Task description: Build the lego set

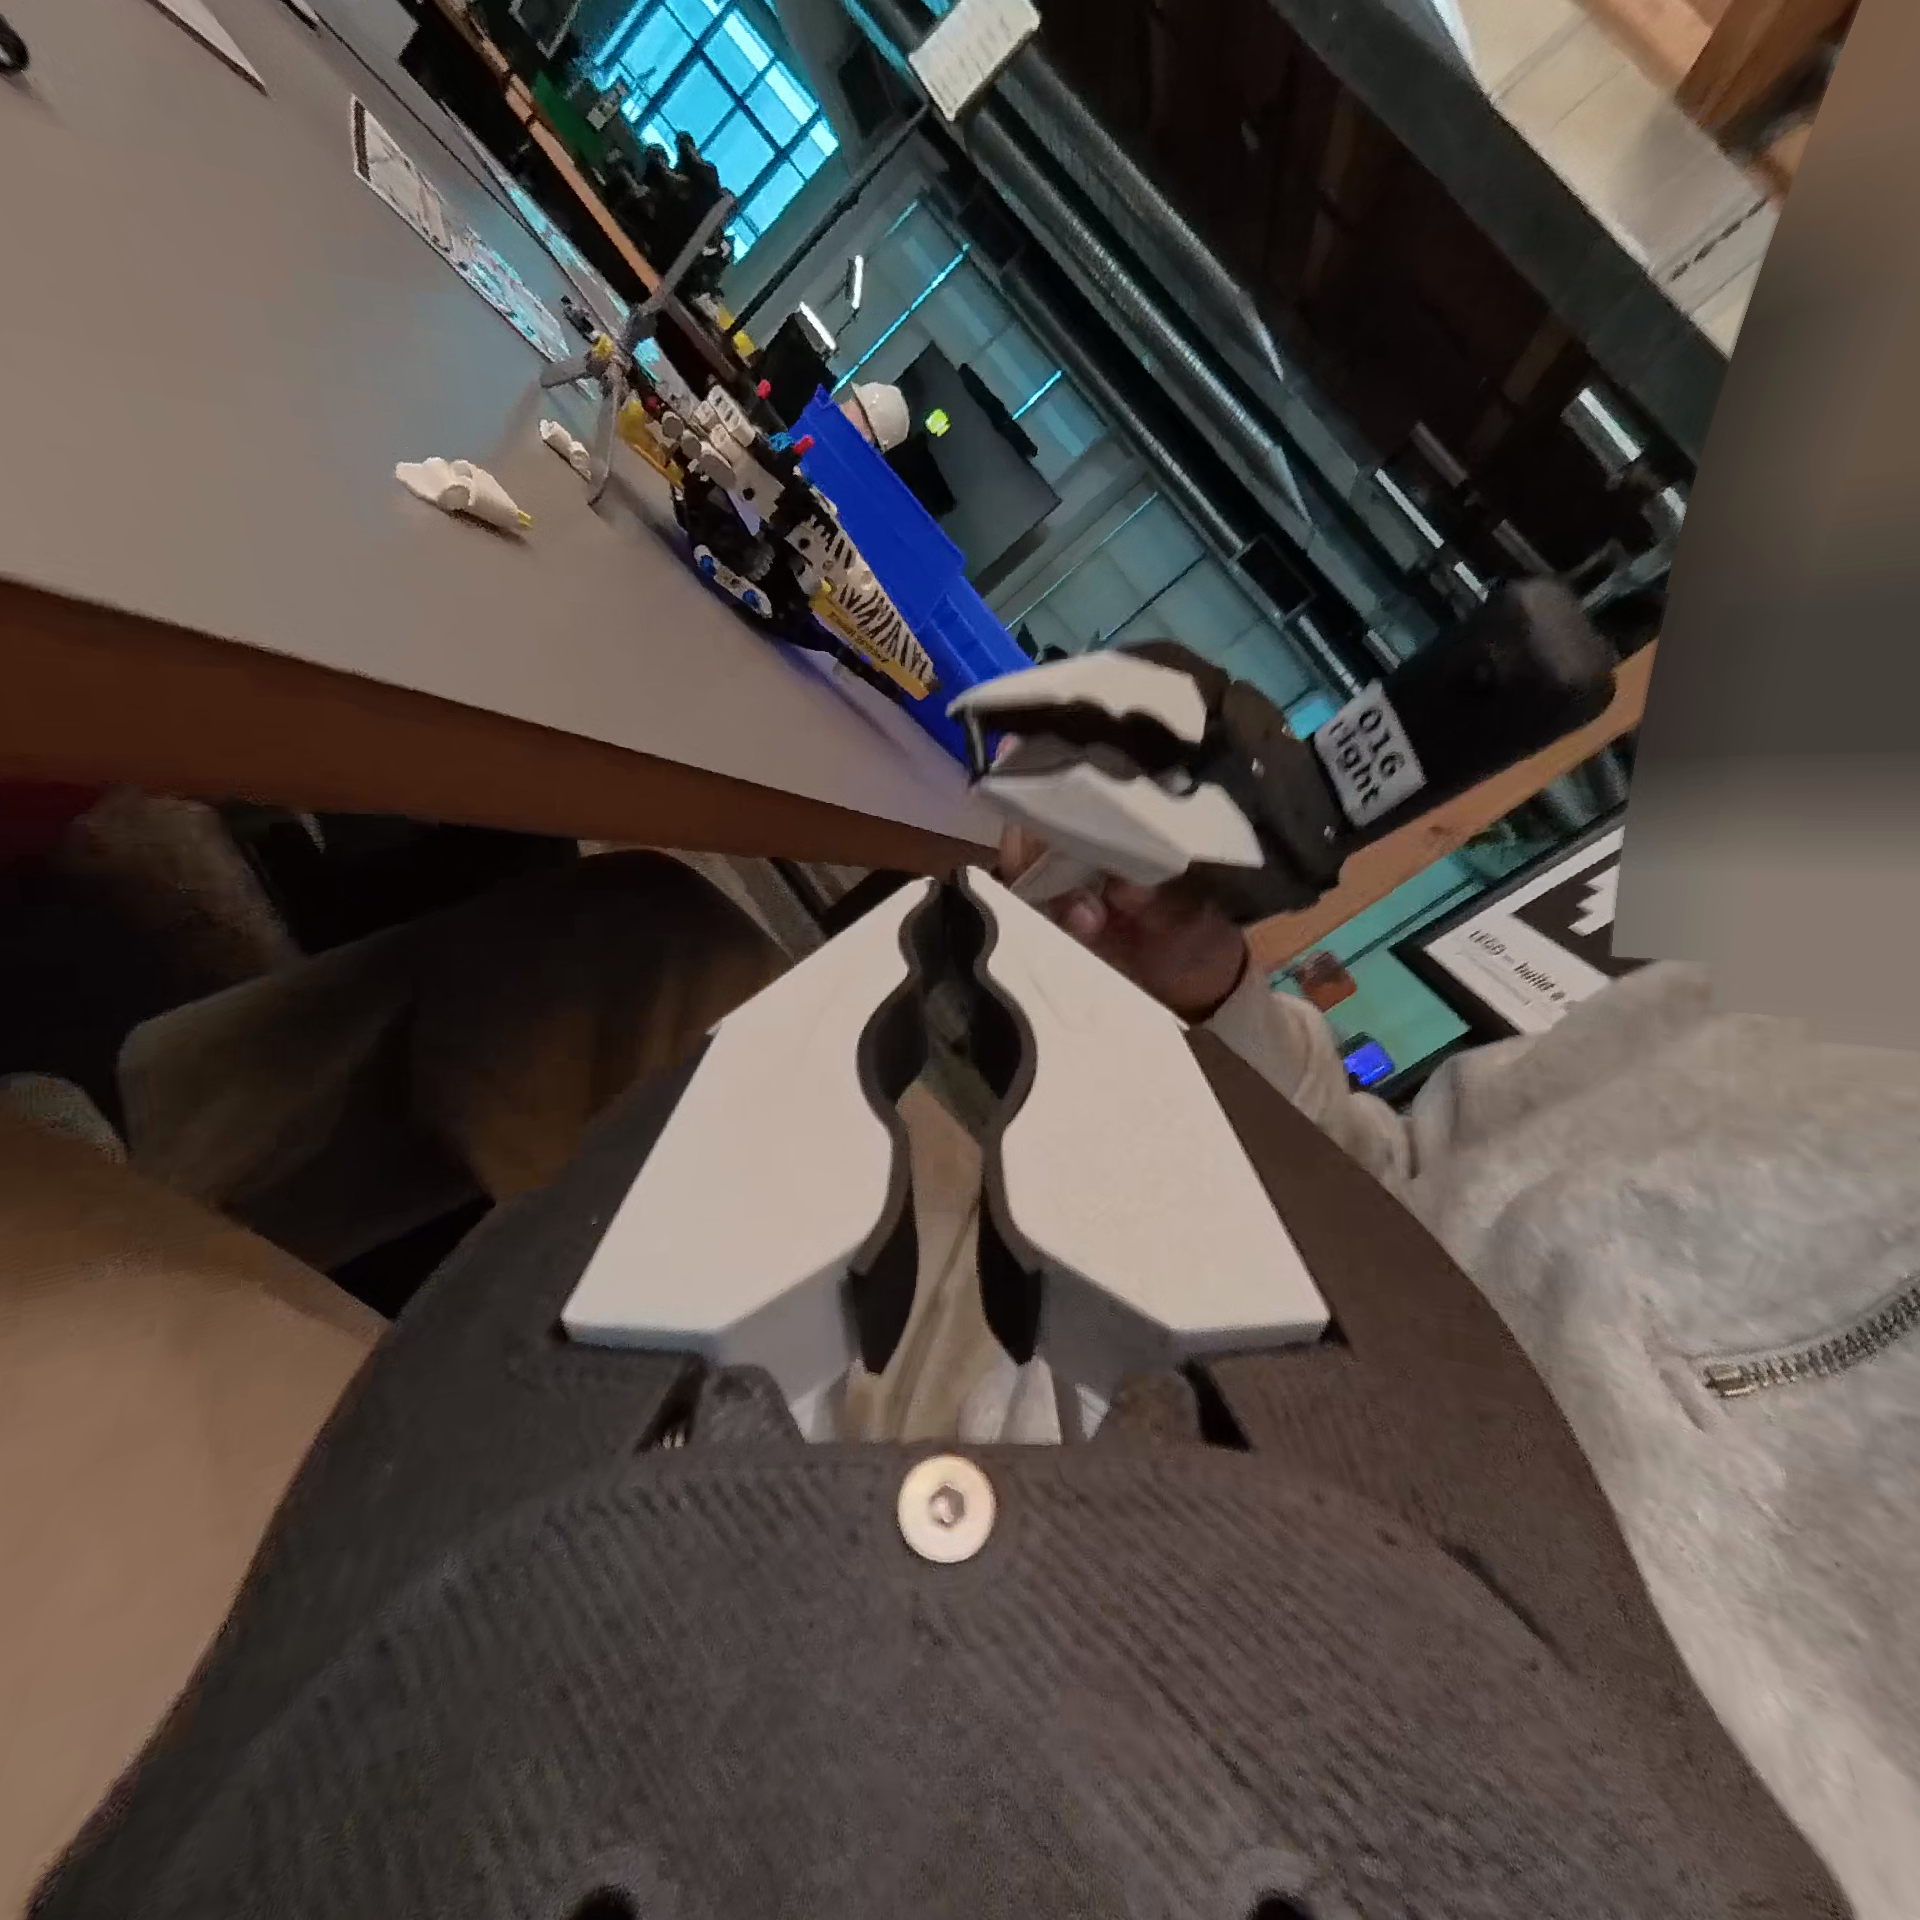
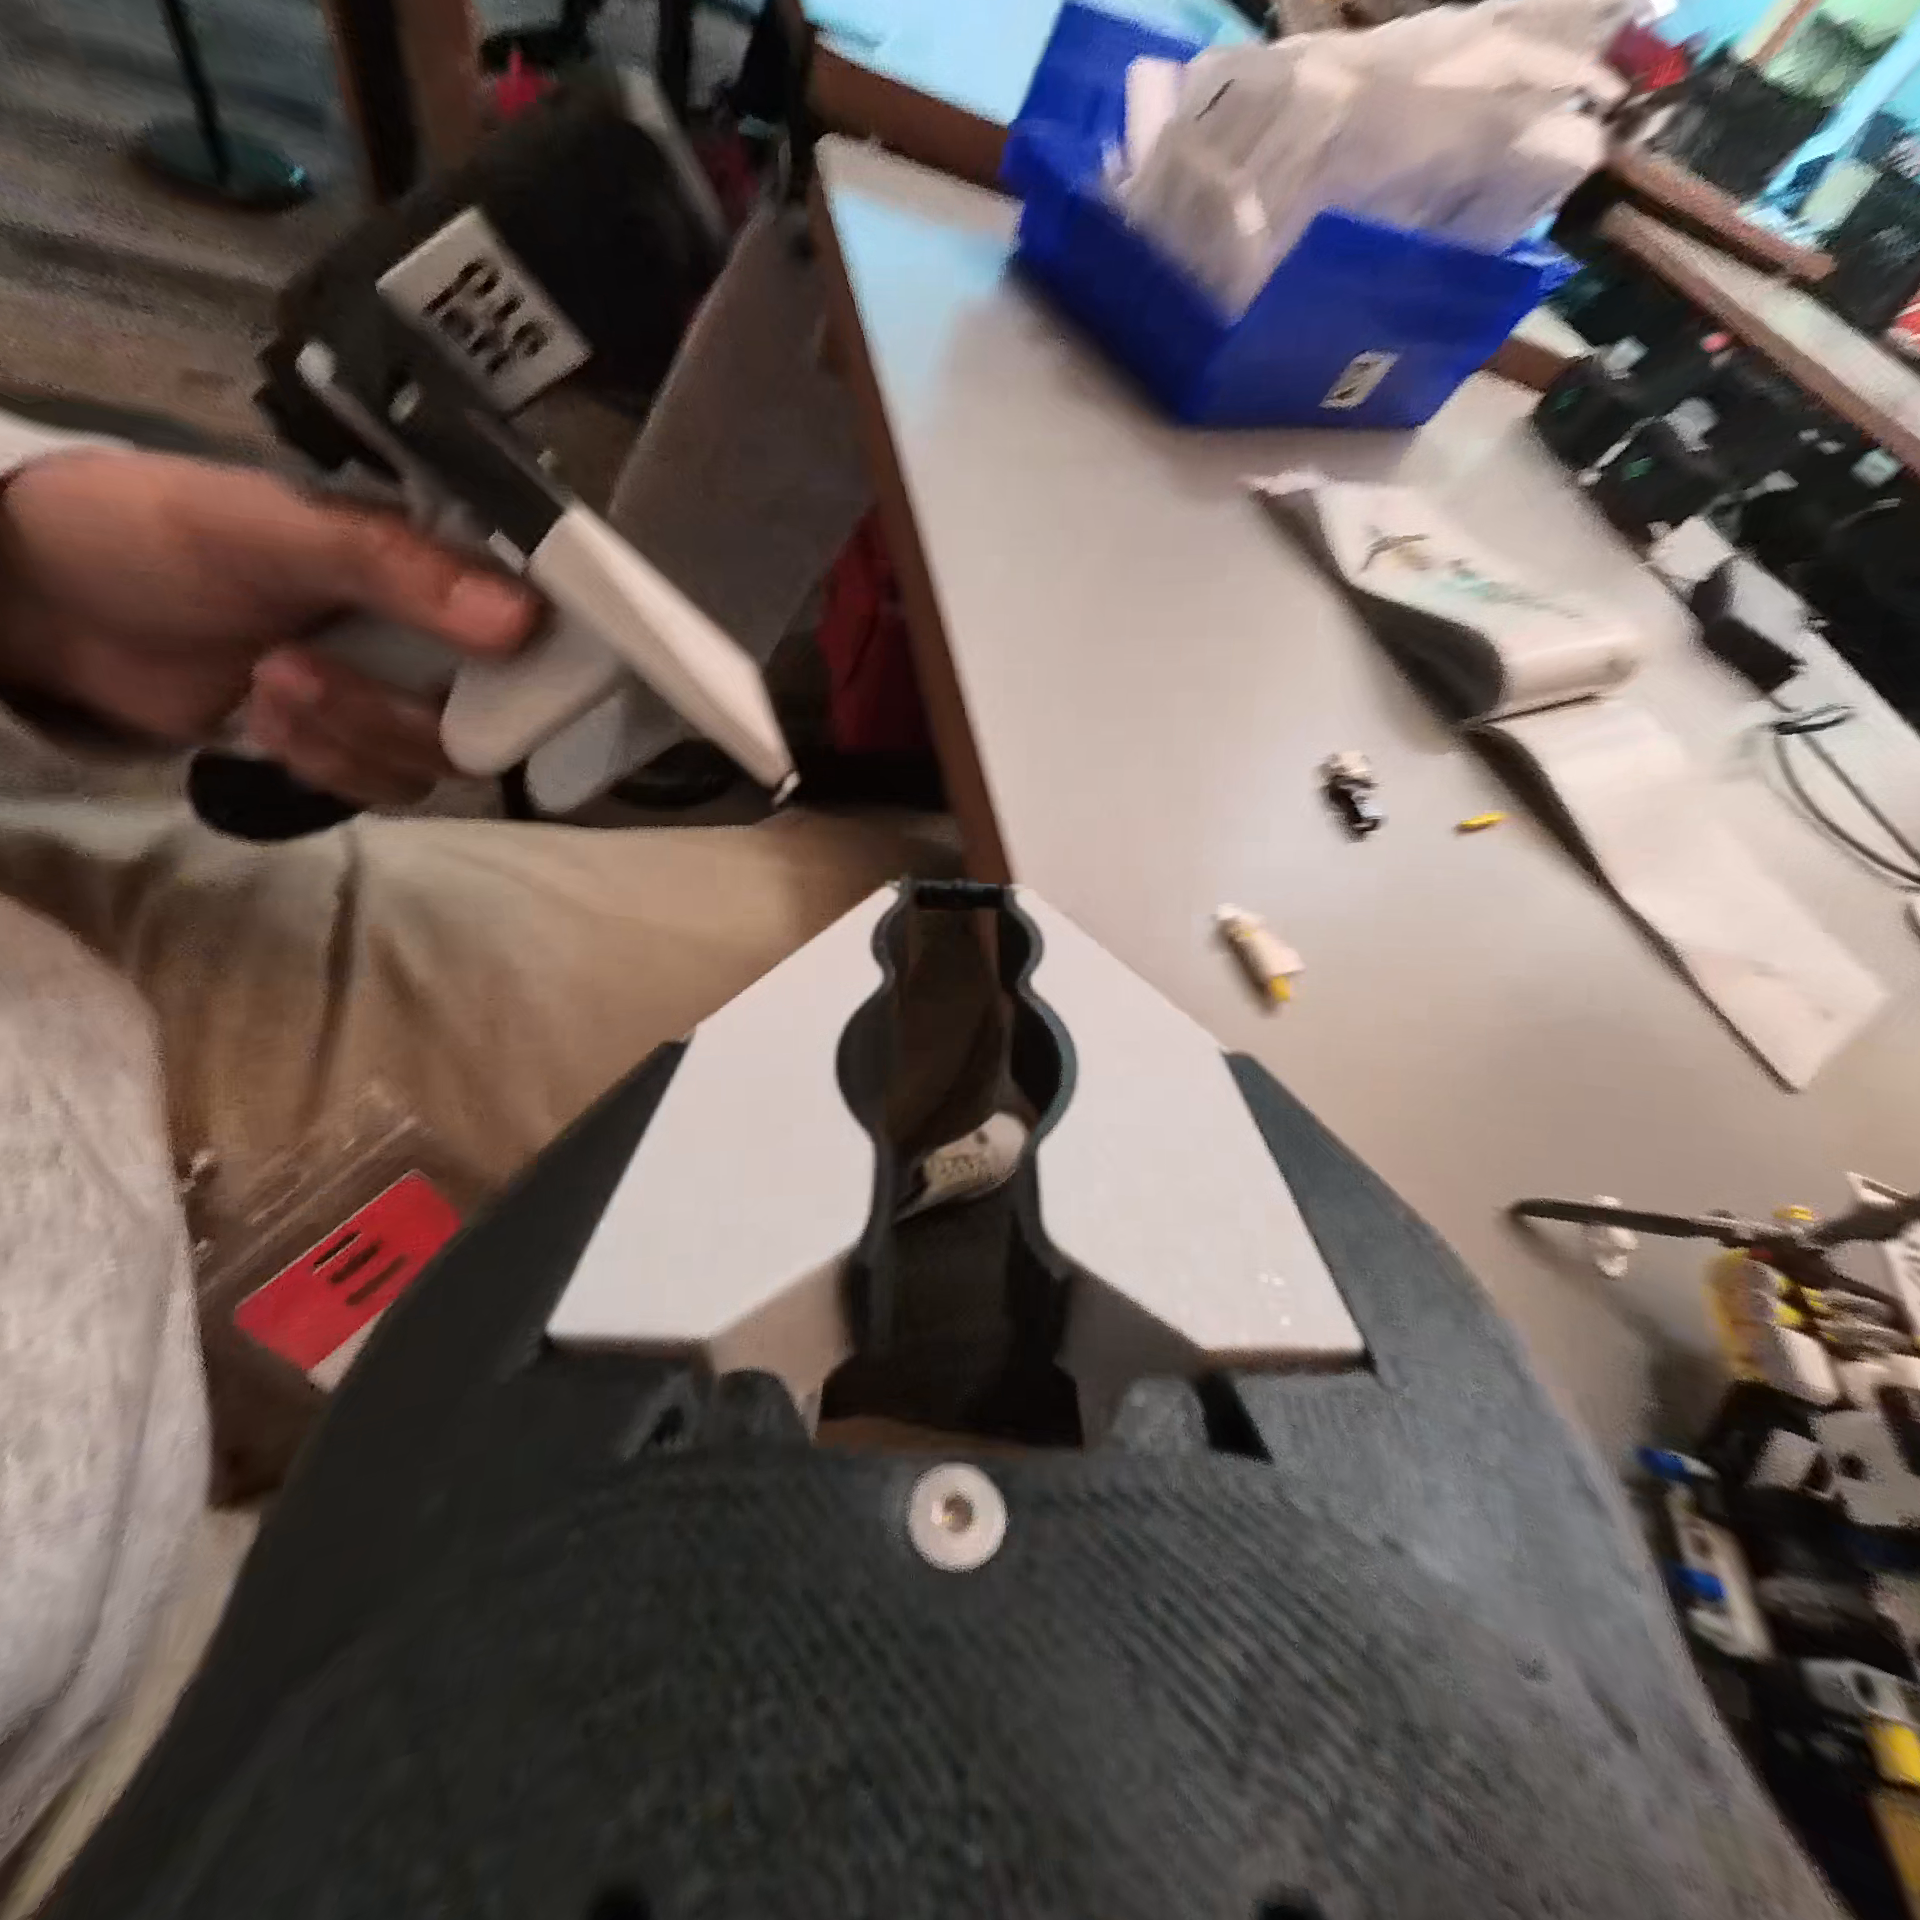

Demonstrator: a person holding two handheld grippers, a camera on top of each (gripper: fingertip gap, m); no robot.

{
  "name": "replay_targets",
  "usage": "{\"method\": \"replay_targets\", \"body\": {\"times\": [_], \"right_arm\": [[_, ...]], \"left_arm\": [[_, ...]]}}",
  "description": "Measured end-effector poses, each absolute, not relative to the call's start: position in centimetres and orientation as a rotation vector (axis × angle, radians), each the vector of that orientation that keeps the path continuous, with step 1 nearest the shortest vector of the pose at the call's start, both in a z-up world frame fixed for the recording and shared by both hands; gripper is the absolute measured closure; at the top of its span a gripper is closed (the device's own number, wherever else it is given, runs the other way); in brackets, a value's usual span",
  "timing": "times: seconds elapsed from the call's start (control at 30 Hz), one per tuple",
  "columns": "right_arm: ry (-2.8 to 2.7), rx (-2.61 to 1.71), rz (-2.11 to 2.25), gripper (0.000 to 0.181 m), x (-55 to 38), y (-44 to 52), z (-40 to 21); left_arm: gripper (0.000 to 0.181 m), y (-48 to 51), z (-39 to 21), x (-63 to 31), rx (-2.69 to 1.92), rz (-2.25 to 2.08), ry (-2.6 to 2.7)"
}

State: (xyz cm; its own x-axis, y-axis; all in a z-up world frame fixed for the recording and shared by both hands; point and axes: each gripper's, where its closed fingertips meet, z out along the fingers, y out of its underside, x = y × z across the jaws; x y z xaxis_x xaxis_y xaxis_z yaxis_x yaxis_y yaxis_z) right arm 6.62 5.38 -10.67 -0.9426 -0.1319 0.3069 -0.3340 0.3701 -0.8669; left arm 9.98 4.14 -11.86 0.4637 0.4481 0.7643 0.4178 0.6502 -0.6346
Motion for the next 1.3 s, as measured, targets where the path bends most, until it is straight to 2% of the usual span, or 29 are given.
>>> {"method": "replay_targets", "body": {"times": [0.07,0.13,0.23,0.3,0.57,0.7,0.9,1.1,1.3], "right_arm": [[-2.424,0.367,1.637,0.167,4.8,4.9,-9.7],[-2.404,0.367,1.592,0.167,3.1,4.2,-9.0],[-2.365,0.387,1.551,0.168,0.5,3.1,-8.4],[-2.371,0.351,1.566,0.168,-1.5,2.8,-7.9],[-2.283,0.245,1.709,0.168,-3.3,4.6,-4.0],[-2.206,0.270,1.632,0.168,-3.9,5.7,-4.5],[-2.429,0.224,1.414,0.167,-4.2,5.7,-11.1],[-2.268,0.254,1.634,0.168,-2.5,5.5,-7.4],[-2.035,0.177,1.824,0.168,-2.6,5.7,-3.7]], "left_arm": [[0.181,4.1,-11.5,8.6,-0.950,0.079,-1.120],[0.168,3.7,-10.6,6.3,-0.973,0.170,-1.083],[0.166,3.1,-7.6,2.1,-0.954,0.306,-0.954],[0.159,3.5,-5.9,0.5,-0.961,0.299,-0.890],[0.147,2.6,-4.8,-3.2,-1.089,0.400,-0.910],[0.152,2.7,-6.1,-4.2,-1.140,0.509,-0.919],[0.159,4.4,-7.8,-3.4,-1.211,0.387,-0.952],[0.170,4.9,-8.0,-1.9,-1.077,0.224,-0.925],[0.173,4.7,-8.5,-2.1,-1.036,0.116,-0.912]]}}
